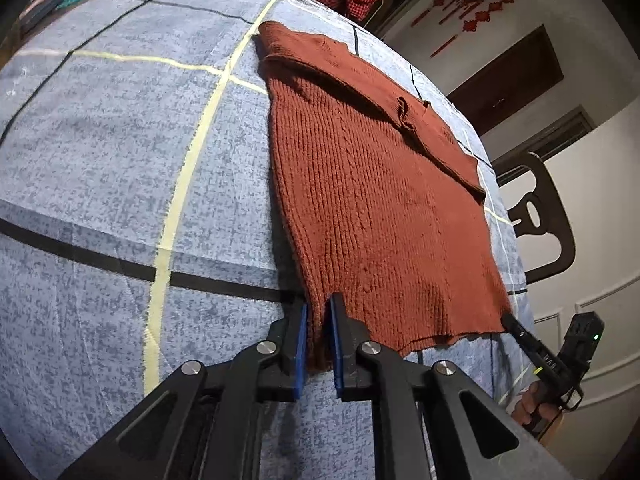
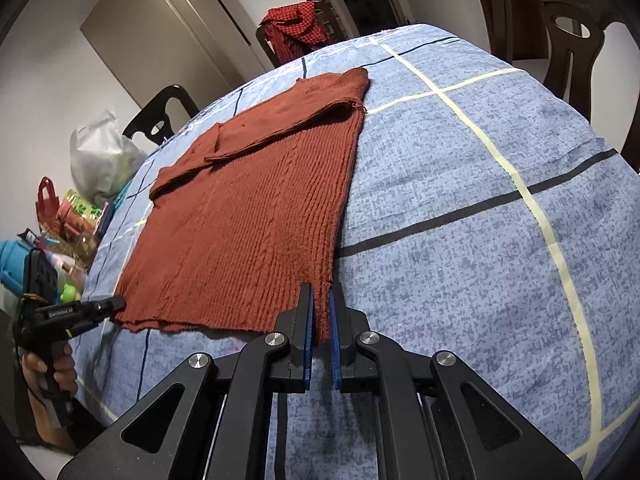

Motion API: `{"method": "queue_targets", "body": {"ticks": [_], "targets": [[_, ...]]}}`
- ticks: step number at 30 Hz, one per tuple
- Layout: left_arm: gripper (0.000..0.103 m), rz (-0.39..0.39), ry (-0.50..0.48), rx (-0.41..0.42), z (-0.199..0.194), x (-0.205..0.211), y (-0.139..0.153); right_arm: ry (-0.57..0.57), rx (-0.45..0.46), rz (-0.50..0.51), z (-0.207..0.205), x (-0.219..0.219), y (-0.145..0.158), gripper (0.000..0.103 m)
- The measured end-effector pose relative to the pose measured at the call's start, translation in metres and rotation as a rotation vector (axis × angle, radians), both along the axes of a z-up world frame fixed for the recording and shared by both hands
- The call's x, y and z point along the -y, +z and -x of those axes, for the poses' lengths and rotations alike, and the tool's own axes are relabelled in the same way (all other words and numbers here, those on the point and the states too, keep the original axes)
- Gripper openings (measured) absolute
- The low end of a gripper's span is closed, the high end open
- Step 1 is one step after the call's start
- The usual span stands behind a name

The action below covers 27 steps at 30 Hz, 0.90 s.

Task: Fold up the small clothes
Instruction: 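Lift the gripped hem off the tablecloth with both grippers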

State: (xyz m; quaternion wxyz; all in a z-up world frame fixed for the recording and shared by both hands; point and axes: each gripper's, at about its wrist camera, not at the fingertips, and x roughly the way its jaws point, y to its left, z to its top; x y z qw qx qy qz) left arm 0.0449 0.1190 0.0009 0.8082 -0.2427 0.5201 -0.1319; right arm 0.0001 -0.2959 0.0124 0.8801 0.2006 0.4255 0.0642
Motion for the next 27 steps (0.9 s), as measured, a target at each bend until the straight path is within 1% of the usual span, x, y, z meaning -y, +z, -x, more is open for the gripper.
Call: {"method": "queue_targets", "body": {"ticks": [1, 2, 3, 7, 10, 13, 15, 17, 19, 20, 21, 22, 23, 27], "targets": [[0.025, 0.033, -0.003, -0.001, -0.001, 0.001, 0.000, 0.000, 0.000, -0.003, 0.000, 0.000, 0.000, 0.007], [0.035, 0.062, -0.007, 0.000, -0.002, 0.001, 0.000, 0.000, 0.001, -0.005, 0.000, 0.001, 0.000, 0.007], [0.039, 0.083, -0.010, 0.000, -0.002, 0.002, 0.000, 0.000, 0.001, -0.007, 0.000, 0.002, 0.000, 0.007], [0.039, 0.054, -0.002, 0.005, -0.004, 0.006, 0.002, 0.000, 0.000, -0.012, 0.000, 0.003, -0.001, 0.007], [0.039, 0.074, 0.014, -0.007, -0.006, 0.005, 0.000, 0.002, 0.002, -0.014, 0.001, 0.003, -0.001, 0.007], [0.035, 0.096, 0.041, -0.010, -0.007, 0.001, -0.001, 0.003, 0.003, -0.017, 0.002, 0.004, -0.001, 0.007], [0.020, 0.092, 0.047, -0.018, -0.007, 0.000, -0.003, 0.004, 0.002, -0.022, 0.001, 0.005, 0.000, 0.007], [0.020, 0.096, 0.048, -0.022, -0.007, -0.001, -0.006, 0.004, 0.003, -0.020, 0.001, 0.005, 0.000, 0.007], [0.020, 0.079, 0.044, -0.020, -0.008, 0.001, -0.005, 0.005, -0.001, -0.022, 0.000, 0.004, -0.001, 0.007], [0.018, 0.061, 0.039, -0.017, -0.007, 0.001, -0.004, 0.006, -0.002, -0.022, 0.000, 0.004, -0.001, 0.007], [0.012, 0.035, 0.037, -0.015, -0.008, 0.004, -0.003, 0.008, -0.003, -0.023, -0.001, 0.004, -0.001, 0.007], [0.010, 0.001, 0.031, -0.010, -0.008, 0.007, -0.002, 0.009, -0.001, -0.025, 0.000, 0.004, -0.001, 0.007], [0.010, -0.006, 0.029, -0.008, -0.008, 0.009, -0.001, 0.013, 0.004, -0.026, 0.000, 0.003, -0.001, 0.007], [0.010, 0.014, 0.023, 0.009, -0.010, 0.008, 0.006, 0.024, 0.027, -0.038, -0.001, 0.004, 0.006, 0.007]]}}
